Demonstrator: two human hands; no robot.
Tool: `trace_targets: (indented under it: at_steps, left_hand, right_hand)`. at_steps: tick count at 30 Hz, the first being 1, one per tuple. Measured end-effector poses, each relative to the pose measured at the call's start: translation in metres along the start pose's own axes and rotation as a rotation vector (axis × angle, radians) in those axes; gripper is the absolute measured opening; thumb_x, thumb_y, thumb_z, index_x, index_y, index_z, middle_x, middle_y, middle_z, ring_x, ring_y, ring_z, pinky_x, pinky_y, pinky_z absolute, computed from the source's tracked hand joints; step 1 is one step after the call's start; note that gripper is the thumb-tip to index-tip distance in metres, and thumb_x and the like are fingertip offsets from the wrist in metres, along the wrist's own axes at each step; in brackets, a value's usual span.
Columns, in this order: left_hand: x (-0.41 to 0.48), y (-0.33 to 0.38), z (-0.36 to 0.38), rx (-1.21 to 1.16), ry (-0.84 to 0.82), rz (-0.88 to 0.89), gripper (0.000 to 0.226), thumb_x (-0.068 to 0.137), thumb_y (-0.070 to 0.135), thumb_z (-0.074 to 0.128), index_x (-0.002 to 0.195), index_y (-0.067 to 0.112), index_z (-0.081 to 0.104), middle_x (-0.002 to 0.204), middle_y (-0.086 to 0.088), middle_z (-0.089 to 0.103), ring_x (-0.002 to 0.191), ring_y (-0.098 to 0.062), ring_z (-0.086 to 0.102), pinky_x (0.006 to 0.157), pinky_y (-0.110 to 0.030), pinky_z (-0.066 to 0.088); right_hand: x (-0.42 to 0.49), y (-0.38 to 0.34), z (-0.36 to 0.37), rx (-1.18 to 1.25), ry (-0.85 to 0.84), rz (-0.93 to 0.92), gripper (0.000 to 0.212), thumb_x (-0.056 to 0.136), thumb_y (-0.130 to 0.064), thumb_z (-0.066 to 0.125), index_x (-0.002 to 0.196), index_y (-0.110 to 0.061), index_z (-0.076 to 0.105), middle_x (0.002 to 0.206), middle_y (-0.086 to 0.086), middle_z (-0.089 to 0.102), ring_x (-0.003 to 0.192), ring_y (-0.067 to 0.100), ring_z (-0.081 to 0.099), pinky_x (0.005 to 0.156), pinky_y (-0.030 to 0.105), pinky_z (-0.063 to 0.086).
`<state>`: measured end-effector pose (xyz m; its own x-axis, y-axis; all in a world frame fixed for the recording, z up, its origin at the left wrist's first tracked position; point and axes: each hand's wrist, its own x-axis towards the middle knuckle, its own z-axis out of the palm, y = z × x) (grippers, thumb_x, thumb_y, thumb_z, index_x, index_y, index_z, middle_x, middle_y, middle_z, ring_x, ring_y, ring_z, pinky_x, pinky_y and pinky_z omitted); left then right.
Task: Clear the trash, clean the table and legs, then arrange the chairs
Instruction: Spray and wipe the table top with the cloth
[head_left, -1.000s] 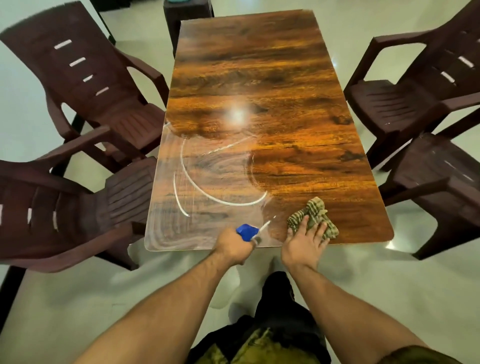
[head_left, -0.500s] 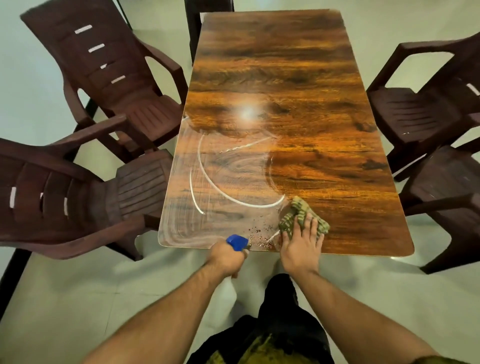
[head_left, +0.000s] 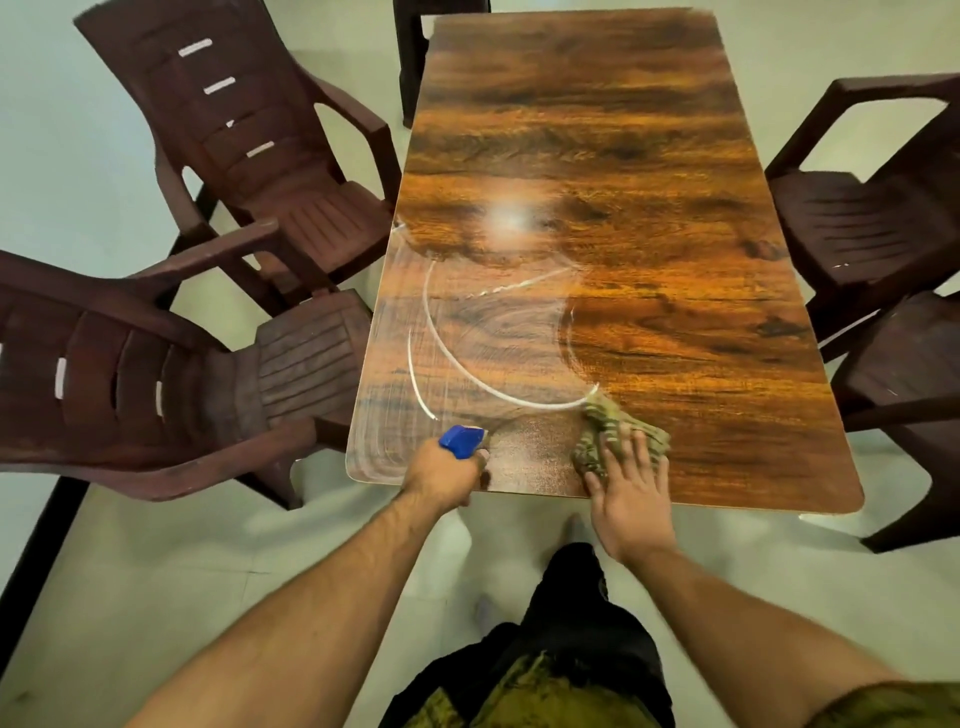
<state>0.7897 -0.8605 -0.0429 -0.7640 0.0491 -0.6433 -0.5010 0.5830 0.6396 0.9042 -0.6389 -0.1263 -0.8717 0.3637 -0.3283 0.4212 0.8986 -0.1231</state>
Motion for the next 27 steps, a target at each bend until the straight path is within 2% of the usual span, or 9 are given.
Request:
trace_targets:
  at_steps: [2,3,8,10,15,18,21,25,27]
  left_hand:
    - [0.001,-0.003,-0.004,-0.016,0.016,-0.01,0.018,0.09,0.026,0.07,0.091,0.009,0.063,0.065,-0.003,0.06,0.051,-0.019,0.058,0.057,-0.026,0.049]
    - [0.002,-0.004,-0.007,-0.02,0.021,-0.013,0.02,0.09,0.027,0.07,0.092,0.008,0.064,0.067,-0.005,0.06,0.052,-0.02,0.059,0.058,-0.027,0.05]
    - [0.007,0.013,-0.011,-0.003,0.038,0.075,0.02,0.086,0.027,0.075,0.085,0.01,0.067,0.078,-0.009,0.069,0.067,-0.02,0.061,0.068,-0.036,0.055]
    - [0.009,0.032,-0.008,0.009,-0.001,0.133,0.024,0.084,0.028,0.077,0.084,0.006,0.067,0.073,-0.008,0.066,0.064,-0.018,0.057,0.064,-0.032,0.05]
    - [0.017,0.11,0.01,-0.144,-0.108,0.31,0.034,0.085,0.026,0.078,0.081,-0.004,0.062,0.066,-0.009,0.056,0.055,-0.018,0.051,0.05,-0.026,0.043]
    - [0.051,0.119,0.023,-0.058,-0.098,0.195,0.039,0.078,0.036,0.08,0.084,0.002,0.062,0.073,-0.012,0.066,0.059,-0.022,0.057,0.059,-0.035,0.055]
    - [0.075,0.104,0.028,0.174,-0.103,0.044,0.031,0.08,0.038,0.075,0.087,0.009,0.064,0.082,-0.014,0.071,0.067,-0.025,0.063,0.072,-0.045,0.062]
    - [0.116,0.145,0.01,-0.048,0.005,0.065,0.024,0.09,0.022,0.072,0.102,0.004,0.062,0.081,-0.01,0.063,0.054,-0.015,0.056,0.044,-0.022,0.048]
    - [0.135,0.165,0.004,-0.082,-0.038,0.052,0.02,0.09,0.015,0.071,0.1,0.001,0.06,0.08,-0.012,0.059,0.05,-0.014,0.051,0.042,-0.02,0.042]
  right_hand:
    - [-0.007,-0.043,0.0,0.125,0.027,0.387,0.066,0.102,-0.051,0.01,0.157,-0.02,-0.01,0.165,0.015,-0.003,0.151,0.03,-0.02,0.122,0.052,-0.007]
    - [-0.007,-0.071,0.0,0.156,-0.001,0.44,0.067,0.102,-0.05,0.01,0.156,-0.018,-0.014,0.164,0.018,-0.006,0.15,0.034,-0.02,0.121,0.054,-0.008]
    - [0.004,-0.117,0.003,-0.009,-0.069,-0.32,0.065,0.103,-0.049,0.02,0.16,-0.021,0.006,0.161,0.007,-0.022,0.148,0.027,-0.027,0.12,0.05,-0.016]
    - [0.02,-0.099,-0.003,-0.103,-0.059,-0.391,0.068,0.1,-0.056,0.018,0.159,-0.022,0.015,0.165,0.007,-0.013,0.151,0.026,-0.02,0.121,0.051,-0.012]
    - [0.048,-0.05,-0.02,-0.092,0.034,0.054,0.078,0.096,-0.062,0.02,0.157,-0.013,0.022,0.165,0.021,-0.004,0.152,0.034,-0.006,0.119,0.058,-0.005]
    - [0.073,-0.025,-0.029,-0.01,0.049,0.178,0.08,0.093,-0.062,0.022,0.153,-0.009,0.03,0.164,0.023,-0.004,0.152,0.036,-0.008,0.12,0.059,-0.006]
    - [0.101,-0.025,-0.032,0.065,0.01,0.267,0.084,0.091,-0.061,0.014,0.158,-0.011,0.016,0.163,0.024,-0.011,0.15,0.037,-0.016,0.119,0.06,-0.007]
    - [0.124,-0.047,-0.032,0.086,0.015,0.296,0.083,0.091,-0.062,0.009,0.16,-0.016,0.006,0.163,0.021,-0.014,0.149,0.039,-0.02,0.117,0.061,-0.012]
    - [0.134,-0.051,-0.034,0.073,0.006,0.287,0.081,0.093,-0.063,0.007,0.159,-0.017,0.005,0.165,0.018,-0.012,0.15,0.038,-0.019,0.117,0.062,-0.011]
